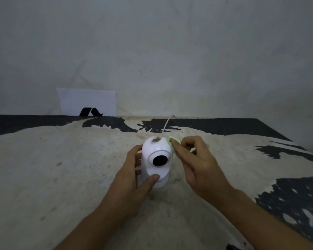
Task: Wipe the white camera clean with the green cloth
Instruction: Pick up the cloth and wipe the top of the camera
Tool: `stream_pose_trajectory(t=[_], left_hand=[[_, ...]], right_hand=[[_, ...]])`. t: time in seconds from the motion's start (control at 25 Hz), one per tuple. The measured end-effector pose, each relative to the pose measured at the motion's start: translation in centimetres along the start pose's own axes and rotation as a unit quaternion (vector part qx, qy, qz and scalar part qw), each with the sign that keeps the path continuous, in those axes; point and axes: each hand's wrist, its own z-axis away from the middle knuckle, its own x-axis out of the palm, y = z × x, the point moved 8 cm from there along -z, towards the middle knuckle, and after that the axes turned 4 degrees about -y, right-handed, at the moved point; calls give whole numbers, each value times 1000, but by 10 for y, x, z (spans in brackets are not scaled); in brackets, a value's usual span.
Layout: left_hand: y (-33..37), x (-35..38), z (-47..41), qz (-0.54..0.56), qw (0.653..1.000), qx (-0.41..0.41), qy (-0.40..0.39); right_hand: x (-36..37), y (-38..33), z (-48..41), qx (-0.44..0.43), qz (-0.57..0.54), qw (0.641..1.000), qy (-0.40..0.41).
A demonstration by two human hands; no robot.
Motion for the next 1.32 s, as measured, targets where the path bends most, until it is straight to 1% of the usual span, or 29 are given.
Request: stream_pose_trajectory(t=[0.08, 0.16, 0.24, 0.32, 0.36, 0.48, 0.56, 0.64, 0.72, 0.8, 0.92, 1.0, 1.12, 1.24, 1.32], left_hand=[[-1, 0, 0, 5, 1000, 1, -3], [-1, 0, 0, 1, 1000, 2, -3], [1, 0, 0, -2, 1000, 5, -1], [2, 1, 0, -4, 1000, 7, 0], [2, 0, 0, -5, 1000, 9, 0], [2, 0, 1, -7, 1000, 9, -2], [1, 0, 0, -9, 1000, 3, -2], [-1, 1, -1, -8, 1000, -3, -1], [-2, 2, -1, -7, 1000, -5, 0], [-1, 2, -1, -15, 1000, 0, 0], [0, 1, 0, -17, 1000, 9, -1], [0, 1, 1, -16, 1000, 6, -1], [-1, 1, 0, -17, 1000, 0, 4], [-1, 2, 0, -15, 1000, -2, 0], [-2, 2, 1, -11, 1000, 0, -3]], right_hand=[[3, 8, 2, 38, -52, 998, -1], [0, 6, 7, 40, -66, 997, 10], [-2, -5, 13, 7, -61, 998, 12], [2, -15, 18, -26, -27, 999, -19], [4, -15, 20, -25, -16, 999, -30], [9, -8, 22, 26, -23, 998, -44], [4, -6, 20, 37, -53, 998, -25], [-3, -11, 16, 23, -69, 997, 9], [-5, -16, 12, 8, -76, 997, 23], [-1, -17, 14, 29, -95, 995, 21], [10, -8, 20, 105, -134, 985, -9], [9, -3, 18, 125, -141, 982, -13], [-3, -10, 7, 90, -130, 987, 16], [-6, -15, 9, 57, -118, 991, 16], [-8, -17, 15, 46, -88, 995, 7]])
